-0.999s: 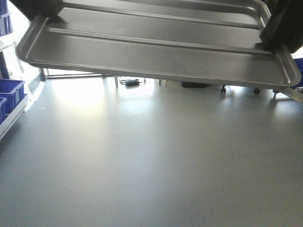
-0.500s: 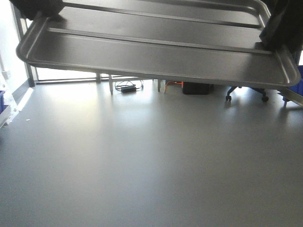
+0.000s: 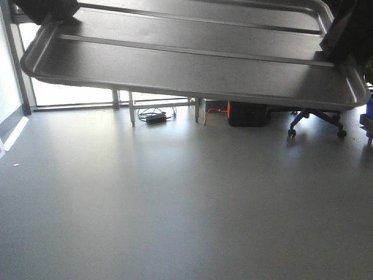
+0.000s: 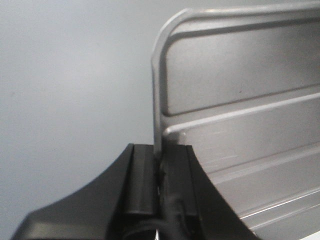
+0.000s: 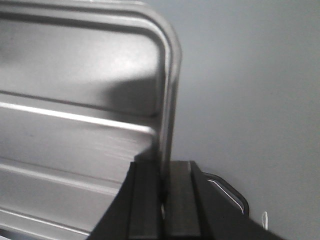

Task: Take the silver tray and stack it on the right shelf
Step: 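Drive the base across the room carrying the tray in both grippers, then position the held tray above the larger grey-blue tray on the shelf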

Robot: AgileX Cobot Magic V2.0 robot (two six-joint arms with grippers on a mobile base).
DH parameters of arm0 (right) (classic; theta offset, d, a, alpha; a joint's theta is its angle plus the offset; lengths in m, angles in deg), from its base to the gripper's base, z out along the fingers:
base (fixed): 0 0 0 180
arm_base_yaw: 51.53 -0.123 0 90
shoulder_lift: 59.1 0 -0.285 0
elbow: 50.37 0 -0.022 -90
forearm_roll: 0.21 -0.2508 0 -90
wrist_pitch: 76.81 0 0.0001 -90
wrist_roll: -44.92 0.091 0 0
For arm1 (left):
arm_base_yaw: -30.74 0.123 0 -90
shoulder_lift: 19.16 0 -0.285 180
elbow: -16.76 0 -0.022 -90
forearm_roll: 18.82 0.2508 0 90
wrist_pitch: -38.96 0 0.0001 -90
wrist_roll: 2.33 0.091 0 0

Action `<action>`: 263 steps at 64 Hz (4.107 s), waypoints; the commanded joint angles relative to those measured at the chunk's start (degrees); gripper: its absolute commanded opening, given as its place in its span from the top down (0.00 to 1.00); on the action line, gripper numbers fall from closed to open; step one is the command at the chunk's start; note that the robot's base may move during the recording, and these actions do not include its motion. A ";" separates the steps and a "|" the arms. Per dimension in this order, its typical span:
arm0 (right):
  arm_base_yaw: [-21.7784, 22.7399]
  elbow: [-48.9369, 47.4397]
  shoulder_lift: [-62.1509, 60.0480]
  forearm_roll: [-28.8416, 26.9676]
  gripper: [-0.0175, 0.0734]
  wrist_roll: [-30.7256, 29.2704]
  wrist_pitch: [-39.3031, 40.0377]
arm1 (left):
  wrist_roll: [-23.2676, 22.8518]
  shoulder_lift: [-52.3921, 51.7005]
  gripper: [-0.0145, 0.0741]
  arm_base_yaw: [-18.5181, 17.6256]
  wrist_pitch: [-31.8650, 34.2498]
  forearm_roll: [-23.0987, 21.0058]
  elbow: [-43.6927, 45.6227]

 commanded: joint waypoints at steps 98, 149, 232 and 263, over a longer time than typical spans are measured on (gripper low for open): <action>0.48 -1.60 -1.44 5.10 0.75 -0.71 0.47 | 0.58 -1.79 0.94 0.21 -1.93 3.35 1.59; 0.48 -1.60 -1.44 5.10 0.75 -0.71 0.47 | 0.58 -1.79 0.94 0.21 -1.93 3.22 1.59; 0.48 -1.60 -1.44 5.10 0.75 -0.71 0.47 | 0.58 -1.79 0.94 0.21 -1.93 3.22 1.59; 0.48 -1.60 -1.44 5.10 0.75 -0.71 0.47 | 0.58 -1.79 0.94 0.21 -1.93 3.33 1.59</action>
